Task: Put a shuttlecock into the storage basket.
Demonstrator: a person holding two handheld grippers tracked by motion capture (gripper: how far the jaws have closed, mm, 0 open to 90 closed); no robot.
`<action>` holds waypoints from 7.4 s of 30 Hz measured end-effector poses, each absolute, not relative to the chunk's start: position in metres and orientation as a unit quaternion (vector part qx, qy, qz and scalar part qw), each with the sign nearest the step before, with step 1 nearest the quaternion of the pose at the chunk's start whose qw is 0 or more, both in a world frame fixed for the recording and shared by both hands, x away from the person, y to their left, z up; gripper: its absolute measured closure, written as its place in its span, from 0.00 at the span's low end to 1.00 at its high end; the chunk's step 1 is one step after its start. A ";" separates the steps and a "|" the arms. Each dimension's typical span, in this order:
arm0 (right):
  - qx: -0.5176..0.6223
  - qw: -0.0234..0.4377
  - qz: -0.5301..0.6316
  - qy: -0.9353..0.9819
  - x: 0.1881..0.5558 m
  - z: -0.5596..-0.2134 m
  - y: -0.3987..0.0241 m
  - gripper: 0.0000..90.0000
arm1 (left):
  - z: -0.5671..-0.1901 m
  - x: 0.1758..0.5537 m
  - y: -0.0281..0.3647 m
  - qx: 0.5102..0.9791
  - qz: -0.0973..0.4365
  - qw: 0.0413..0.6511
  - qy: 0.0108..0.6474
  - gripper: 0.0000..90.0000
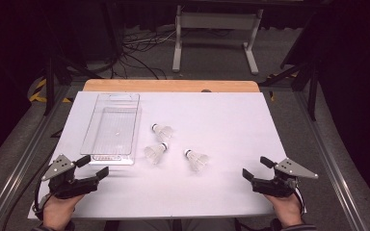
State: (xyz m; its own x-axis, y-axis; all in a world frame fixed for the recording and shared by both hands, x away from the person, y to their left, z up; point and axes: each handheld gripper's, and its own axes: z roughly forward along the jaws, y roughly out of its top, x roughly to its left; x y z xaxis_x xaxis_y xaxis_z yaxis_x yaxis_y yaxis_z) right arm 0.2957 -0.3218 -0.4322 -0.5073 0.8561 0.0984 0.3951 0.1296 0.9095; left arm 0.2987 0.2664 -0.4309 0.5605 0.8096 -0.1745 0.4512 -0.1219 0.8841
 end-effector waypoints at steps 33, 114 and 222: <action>0.439 0.231 0.495 0.714 0.296 -0.432 -0.322 0.14 | -0.423 0.299 0.260 0.717 0.176 0.516 0.434 0.20; 0.437 0.228 0.495 0.716 0.297 -0.433 -0.322 0.14 | -0.400 0.331 0.194 0.745 0.145 0.525 0.385 0.21; 0.433 0.222 0.493 0.722 0.298 -0.433 -0.320 0.14 | -0.384 0.404 0.103 0.849 0.095 0.326 0.405 0.31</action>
